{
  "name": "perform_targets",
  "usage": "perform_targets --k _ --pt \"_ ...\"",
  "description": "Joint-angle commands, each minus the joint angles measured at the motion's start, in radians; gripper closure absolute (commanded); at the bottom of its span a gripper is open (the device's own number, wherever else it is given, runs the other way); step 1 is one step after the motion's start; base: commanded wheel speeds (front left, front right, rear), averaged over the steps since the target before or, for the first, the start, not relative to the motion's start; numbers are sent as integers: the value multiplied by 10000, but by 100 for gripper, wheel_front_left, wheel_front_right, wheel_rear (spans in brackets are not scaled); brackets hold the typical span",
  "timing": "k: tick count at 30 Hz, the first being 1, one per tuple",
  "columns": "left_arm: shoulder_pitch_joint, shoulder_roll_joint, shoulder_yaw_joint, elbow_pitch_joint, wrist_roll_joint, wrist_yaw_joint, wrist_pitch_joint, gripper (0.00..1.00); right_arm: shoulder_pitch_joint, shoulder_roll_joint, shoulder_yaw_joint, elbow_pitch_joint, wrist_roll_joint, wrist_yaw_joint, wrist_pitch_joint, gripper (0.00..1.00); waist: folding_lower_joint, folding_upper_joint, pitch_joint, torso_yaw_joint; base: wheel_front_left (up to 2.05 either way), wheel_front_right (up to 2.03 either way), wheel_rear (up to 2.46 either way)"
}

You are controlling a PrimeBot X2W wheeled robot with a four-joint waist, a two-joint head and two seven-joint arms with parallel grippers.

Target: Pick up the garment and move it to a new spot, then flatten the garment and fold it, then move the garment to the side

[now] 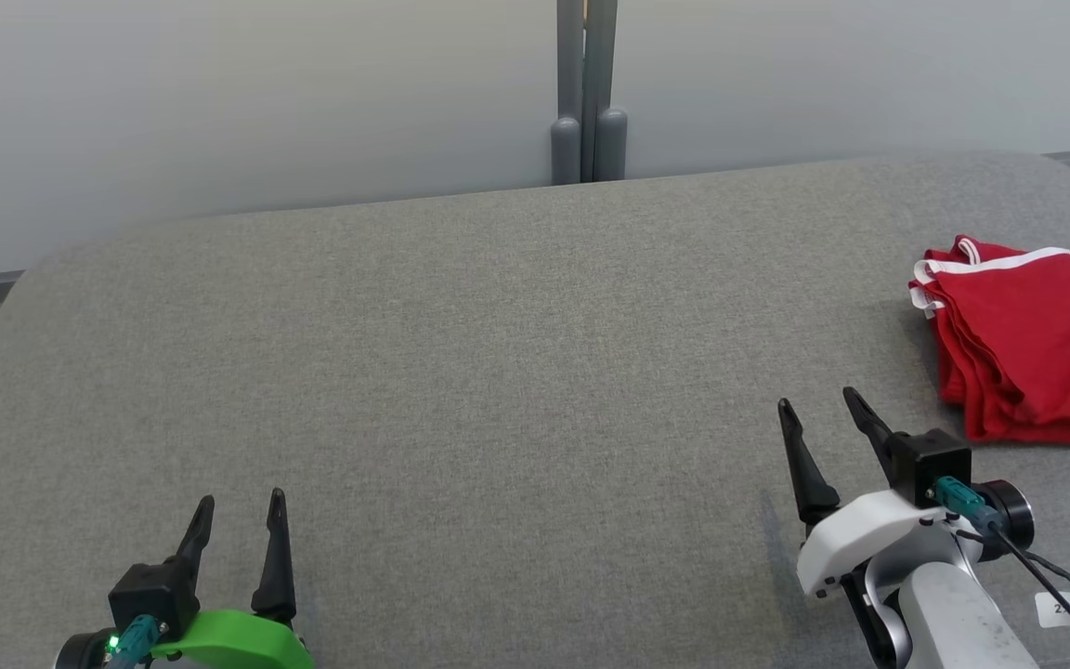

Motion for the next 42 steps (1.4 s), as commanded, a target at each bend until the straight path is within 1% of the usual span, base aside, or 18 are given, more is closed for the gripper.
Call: perform_targets --k 1,10,19,32,42 --pt "-130 14 9 25 -51 -19 3 0 37 -21 -2 37 77 -5 -22 0 0 0 -1 -5 0 0 0" --pt "-144 14 0 -21 -86 -27 3 0 -2 -21 -4 129 65 -5 -23 0 0 0 6 -5 0 0 0" --pt "-106 13 21 -41 -94 -29 3 0 39 -23 250 -15 145 -5 -22 0 0 0 24 -46 0 0 0" --pt "-151 15 -46 10 -98 -28 3 0 45 -21 -49 162 102 -7 -22 0 0 0 16 -77 0 0 0" --pt "-141 15 -68 16 -67 0 3 0 -47 -24 142 295 237 -5 -22 0 0 0 26 -17 0 0 0"
